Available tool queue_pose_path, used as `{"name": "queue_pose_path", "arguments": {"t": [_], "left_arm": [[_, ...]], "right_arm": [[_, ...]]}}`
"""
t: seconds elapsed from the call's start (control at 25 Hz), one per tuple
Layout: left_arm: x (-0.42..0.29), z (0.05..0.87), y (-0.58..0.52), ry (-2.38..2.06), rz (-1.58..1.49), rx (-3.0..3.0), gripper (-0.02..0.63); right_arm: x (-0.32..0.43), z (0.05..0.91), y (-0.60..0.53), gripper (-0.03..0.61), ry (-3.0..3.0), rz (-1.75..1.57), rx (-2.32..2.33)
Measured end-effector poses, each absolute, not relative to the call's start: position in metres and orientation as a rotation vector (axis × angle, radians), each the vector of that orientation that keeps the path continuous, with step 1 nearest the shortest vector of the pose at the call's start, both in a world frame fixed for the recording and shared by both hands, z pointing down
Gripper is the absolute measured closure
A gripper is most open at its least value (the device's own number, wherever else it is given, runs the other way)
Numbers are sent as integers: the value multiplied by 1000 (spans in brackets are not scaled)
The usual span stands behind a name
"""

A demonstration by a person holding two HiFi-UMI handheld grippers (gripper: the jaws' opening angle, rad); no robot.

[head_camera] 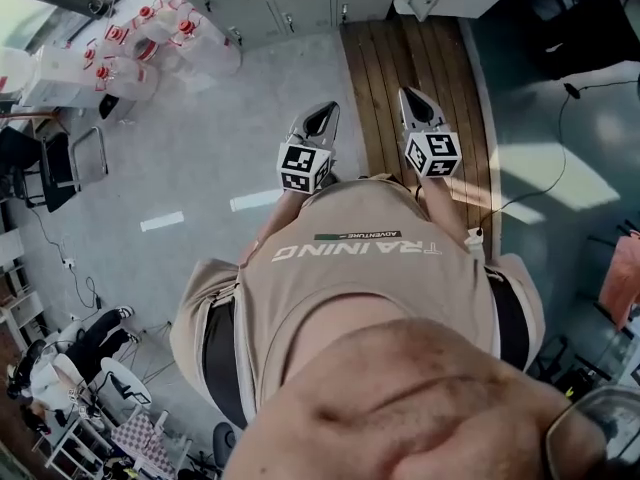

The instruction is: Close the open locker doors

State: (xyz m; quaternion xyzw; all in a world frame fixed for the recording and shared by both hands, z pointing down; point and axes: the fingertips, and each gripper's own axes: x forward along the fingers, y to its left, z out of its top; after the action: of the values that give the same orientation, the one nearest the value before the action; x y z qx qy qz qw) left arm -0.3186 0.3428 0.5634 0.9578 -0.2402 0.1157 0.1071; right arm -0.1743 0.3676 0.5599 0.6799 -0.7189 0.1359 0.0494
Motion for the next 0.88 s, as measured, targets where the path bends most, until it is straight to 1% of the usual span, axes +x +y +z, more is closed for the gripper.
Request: {"name": "queue_pose_path", "arguments": {"t": [0.24,0.4,0.56,0.72,0.88], "left_arm": [[-322,569,297,-699,276,2802,618],[-306,573,280,-684,278,2788,618],[-281,577,245,-691,337,2790,618],[-251,568,208,-715,399,2799,618],[-219,547,177,-754,391,2852,618]], "right_arm": [[-178,584,352,563,-2115,529,2080],[-170,591,343,563,-2089,494,2028],[-150,584,295,563,-2085,331,1960],[-124,586,246,563,-2170,358,1951],[-94,598,208,563,-2208,376,1921]]}}
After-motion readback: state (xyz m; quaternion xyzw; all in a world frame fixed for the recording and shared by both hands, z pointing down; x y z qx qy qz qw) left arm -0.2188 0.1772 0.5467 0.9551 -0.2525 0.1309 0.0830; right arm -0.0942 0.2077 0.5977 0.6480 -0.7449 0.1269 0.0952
